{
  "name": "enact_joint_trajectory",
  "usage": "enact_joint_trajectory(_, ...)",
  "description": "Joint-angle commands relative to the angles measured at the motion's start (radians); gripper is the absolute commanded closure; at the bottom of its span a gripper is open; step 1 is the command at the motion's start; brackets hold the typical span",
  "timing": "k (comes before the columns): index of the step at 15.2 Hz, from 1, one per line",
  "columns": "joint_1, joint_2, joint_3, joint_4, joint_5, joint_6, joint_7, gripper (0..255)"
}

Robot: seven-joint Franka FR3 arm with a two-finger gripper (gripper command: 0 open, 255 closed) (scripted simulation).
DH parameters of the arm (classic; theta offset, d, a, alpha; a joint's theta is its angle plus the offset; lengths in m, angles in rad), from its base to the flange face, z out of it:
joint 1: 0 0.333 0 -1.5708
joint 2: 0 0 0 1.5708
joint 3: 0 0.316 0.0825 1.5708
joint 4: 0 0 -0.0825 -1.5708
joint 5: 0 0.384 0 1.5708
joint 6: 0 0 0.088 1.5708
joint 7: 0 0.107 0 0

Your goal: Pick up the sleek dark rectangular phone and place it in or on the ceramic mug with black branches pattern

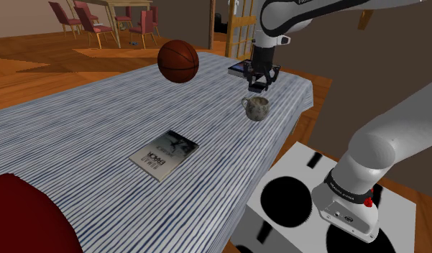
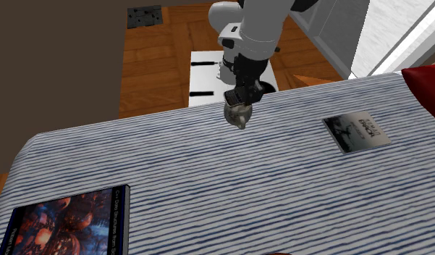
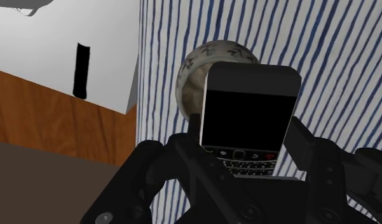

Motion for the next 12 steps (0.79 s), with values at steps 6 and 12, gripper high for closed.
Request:
enact_joint_trajectory(6,0.000,0.026,0.004,-0.071,-0.002,0.097,0.006,255)
enact_joint_trajectory(12,0.000,0.032,0.005,-0.084,-0.003,0.117,0.007,255)
